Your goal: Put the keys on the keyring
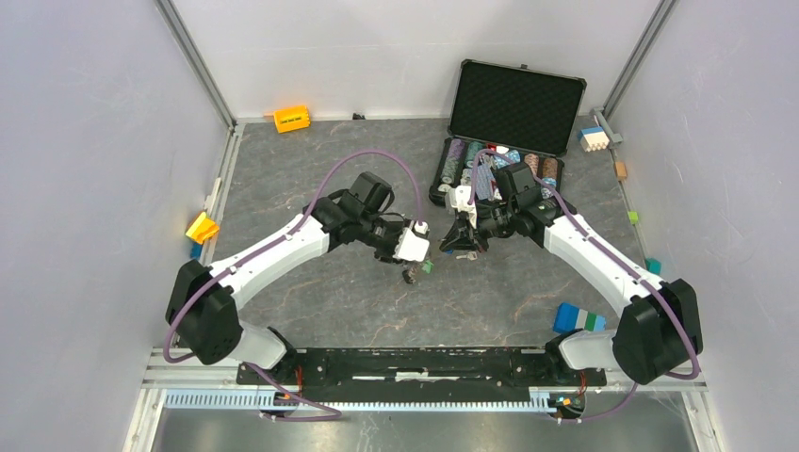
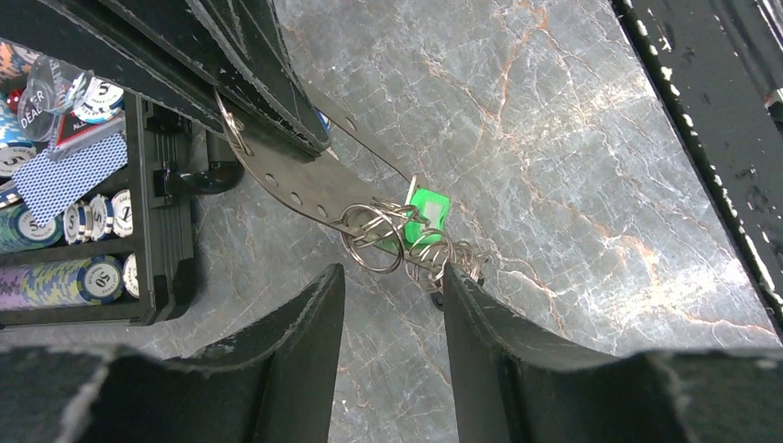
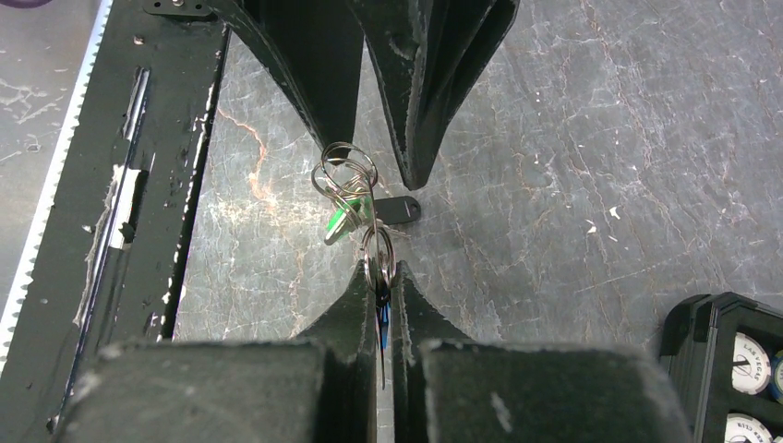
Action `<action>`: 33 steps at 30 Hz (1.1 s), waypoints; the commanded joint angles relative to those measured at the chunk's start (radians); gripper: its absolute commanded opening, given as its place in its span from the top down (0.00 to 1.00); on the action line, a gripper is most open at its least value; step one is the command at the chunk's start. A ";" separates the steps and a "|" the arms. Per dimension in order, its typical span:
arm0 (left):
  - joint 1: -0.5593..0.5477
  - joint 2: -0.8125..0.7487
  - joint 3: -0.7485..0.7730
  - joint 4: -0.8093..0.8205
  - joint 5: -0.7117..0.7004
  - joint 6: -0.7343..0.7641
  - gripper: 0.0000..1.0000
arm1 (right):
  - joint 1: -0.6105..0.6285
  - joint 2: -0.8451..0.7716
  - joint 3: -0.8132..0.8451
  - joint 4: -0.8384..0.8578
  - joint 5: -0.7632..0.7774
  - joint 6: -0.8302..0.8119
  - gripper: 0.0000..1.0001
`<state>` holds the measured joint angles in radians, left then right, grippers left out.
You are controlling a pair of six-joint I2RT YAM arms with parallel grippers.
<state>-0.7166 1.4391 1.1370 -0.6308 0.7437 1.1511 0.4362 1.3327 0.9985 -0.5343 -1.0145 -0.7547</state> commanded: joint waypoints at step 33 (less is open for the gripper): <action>-0.029 -0.083 -0.048 0.192 -0.002 -0.185 0.74 | -0.021 -0.016 0.018 0.039 -0.039 0.031 1.00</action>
<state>-0.7410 1.3819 1.0851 -0.4725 0.7166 1.0107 0.4221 1.3327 0.9985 -0.5308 -1.0168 -0.7300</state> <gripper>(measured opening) 0.282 0.029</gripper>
